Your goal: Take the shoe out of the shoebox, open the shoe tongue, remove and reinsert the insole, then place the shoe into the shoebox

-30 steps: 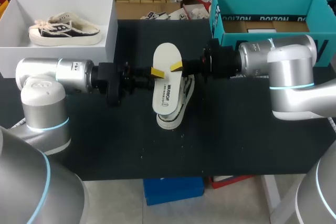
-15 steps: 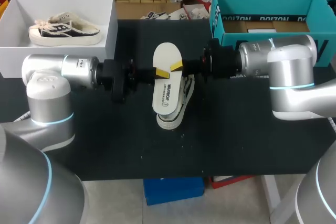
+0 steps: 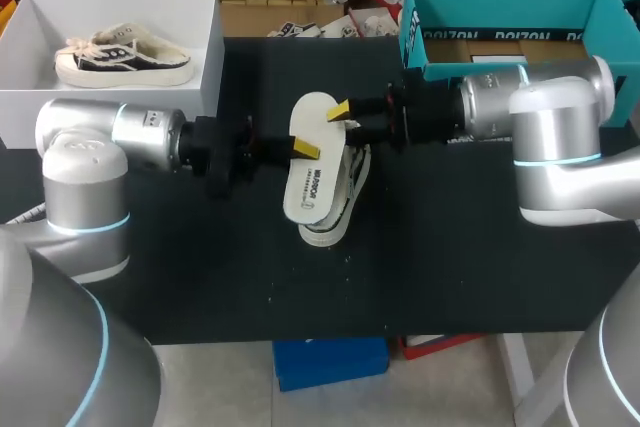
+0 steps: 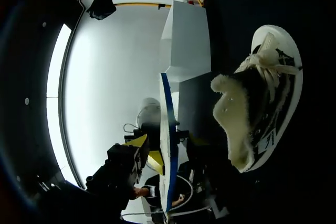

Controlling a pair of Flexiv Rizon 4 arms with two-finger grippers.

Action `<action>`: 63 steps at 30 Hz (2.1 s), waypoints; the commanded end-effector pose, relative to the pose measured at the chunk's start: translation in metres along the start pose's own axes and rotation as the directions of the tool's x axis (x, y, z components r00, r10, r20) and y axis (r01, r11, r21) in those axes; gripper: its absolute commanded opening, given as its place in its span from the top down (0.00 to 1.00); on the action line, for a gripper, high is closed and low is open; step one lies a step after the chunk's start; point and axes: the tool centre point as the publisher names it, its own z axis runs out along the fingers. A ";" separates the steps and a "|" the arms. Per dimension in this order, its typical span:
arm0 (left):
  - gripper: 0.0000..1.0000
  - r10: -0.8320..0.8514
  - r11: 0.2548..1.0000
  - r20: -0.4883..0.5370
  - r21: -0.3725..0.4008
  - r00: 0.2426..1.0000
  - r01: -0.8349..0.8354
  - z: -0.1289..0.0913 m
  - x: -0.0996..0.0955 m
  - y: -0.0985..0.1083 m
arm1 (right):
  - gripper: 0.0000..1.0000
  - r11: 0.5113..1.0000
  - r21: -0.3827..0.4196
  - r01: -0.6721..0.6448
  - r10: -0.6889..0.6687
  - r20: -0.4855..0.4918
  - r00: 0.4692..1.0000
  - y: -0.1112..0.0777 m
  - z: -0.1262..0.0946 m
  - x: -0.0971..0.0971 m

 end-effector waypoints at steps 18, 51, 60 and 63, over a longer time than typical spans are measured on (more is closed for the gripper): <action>1.00 -0.272 0.949 -0.266 0.086 0.925 0.304 -0.056 0.000 -0.105 | 0.00 0.965 -0.261 -0.033 0.098 0.242 0.965 -0.079 -0.058 0.016; 1.00 -0.212 0.826 -0.545 0.344 0.811 0.447 -0.046 0.044 -0.130 | 0.00 0.915 -0.403 -0.009 0.145 0.309 0.940 -0.133 -0.087 0.024; 1.00 -0.199 0.809 -0.598 0.347 0.776 0.474 -0.034 0.059 -0.100 | 0.00 0.915 -0.403 -0.009 0.145 0.309 0.940 -0.133 -0.087 0.024; 1.00 -0.195 0.802 -0.608 0.353 0.770 0.482 -0.028 0.063 -0.090 | 0.00 0.915 -0.403 -0.009 0.145 0.309 0.940 -0.133 -0.087 0.024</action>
